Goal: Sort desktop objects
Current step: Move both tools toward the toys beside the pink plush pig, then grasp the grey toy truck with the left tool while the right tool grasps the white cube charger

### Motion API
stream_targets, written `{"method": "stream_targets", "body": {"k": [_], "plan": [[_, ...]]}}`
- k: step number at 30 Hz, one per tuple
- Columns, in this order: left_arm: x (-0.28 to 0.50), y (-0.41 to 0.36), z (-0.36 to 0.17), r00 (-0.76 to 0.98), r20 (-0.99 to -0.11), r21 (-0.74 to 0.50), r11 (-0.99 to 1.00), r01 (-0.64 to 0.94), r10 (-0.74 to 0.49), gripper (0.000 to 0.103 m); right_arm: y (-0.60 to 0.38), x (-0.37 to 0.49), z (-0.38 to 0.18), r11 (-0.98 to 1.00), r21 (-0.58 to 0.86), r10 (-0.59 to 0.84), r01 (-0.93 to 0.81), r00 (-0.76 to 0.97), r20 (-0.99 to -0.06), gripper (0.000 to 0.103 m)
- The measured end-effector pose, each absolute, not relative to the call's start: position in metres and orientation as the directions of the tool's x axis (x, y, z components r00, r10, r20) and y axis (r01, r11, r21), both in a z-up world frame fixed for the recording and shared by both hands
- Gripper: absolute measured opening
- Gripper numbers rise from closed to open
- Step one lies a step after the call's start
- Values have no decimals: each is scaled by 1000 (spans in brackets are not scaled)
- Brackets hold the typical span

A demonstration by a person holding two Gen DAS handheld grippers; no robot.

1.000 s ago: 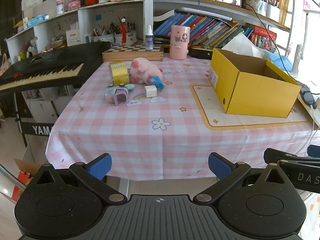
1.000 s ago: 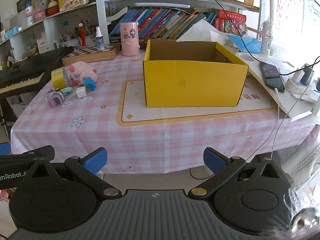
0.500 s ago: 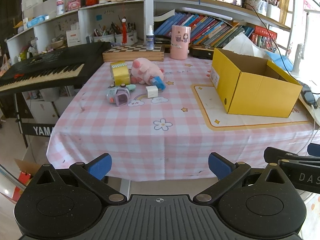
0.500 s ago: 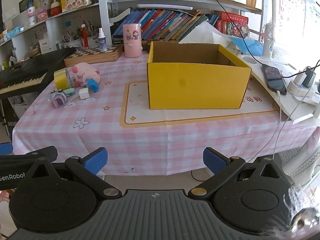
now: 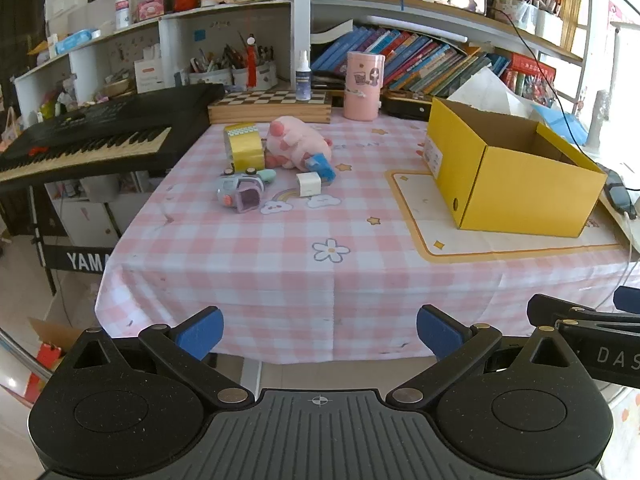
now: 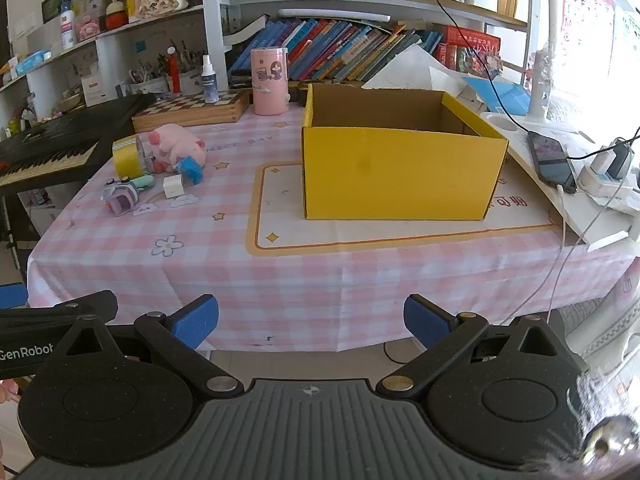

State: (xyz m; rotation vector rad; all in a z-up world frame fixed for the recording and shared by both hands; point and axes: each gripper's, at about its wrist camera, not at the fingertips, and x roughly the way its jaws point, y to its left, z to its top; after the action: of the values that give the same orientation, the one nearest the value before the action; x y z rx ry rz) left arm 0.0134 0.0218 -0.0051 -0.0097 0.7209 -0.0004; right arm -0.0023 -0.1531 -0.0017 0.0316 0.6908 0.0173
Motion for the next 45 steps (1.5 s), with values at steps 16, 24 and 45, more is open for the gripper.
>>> {"method": "stream_targets", "body": {"k": [16, 24, 45], "plan": [[12, 43, 0, 772, -635, -12, 999, -38, 21, 103, -137, 4, 3, 998, 37, 59, -47, 769, -637, 99], [15, 61, 1, 773, -632, -20, 995, -94, 61, 103, -120, 15, 4, 994, 40, 103, -101, 765, -635, 99], [57, 103, -11, 750, -655, -77, 979, -189, 93, 103, -67, 83, -8, 956, 52, 252, -290, 713, -654, 67]]}}
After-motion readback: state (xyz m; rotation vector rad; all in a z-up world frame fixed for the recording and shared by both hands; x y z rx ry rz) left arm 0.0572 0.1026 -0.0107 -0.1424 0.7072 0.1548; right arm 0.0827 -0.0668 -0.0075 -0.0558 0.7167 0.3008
